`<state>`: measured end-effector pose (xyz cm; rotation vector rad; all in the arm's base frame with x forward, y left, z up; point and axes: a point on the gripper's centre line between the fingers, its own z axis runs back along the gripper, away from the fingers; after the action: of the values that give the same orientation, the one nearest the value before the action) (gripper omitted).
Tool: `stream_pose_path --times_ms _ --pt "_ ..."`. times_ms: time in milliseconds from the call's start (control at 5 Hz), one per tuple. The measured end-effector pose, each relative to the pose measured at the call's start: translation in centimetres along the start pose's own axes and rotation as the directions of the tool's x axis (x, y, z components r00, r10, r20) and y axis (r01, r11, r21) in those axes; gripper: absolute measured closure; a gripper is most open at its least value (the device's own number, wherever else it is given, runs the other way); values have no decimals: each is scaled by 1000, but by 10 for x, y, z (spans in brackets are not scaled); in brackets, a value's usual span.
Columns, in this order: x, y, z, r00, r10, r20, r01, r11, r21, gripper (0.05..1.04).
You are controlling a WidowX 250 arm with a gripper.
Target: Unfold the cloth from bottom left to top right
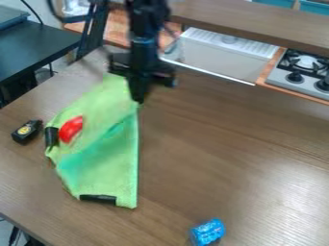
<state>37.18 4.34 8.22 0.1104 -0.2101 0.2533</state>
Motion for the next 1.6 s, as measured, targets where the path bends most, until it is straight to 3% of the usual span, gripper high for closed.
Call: stream_pose_path --times_ms 200,400,600,800,1000,1600 --pt "18 -26 12 999 43 -6 -43 999 -30 1035" --pt "30 -52 11 998 51 -49 -52 998 -29 1034" --pt "45 -69 13 996 73 -52 -75 997 -35 1034" --pt "51 -89 10 994 70 -87 -75 996 -49 1034" --pt "60 -95 22 992 75 -99 -81 995 -61 1034" --pt "64 -101 24 981 168 -95 -177 980 -95 1034"
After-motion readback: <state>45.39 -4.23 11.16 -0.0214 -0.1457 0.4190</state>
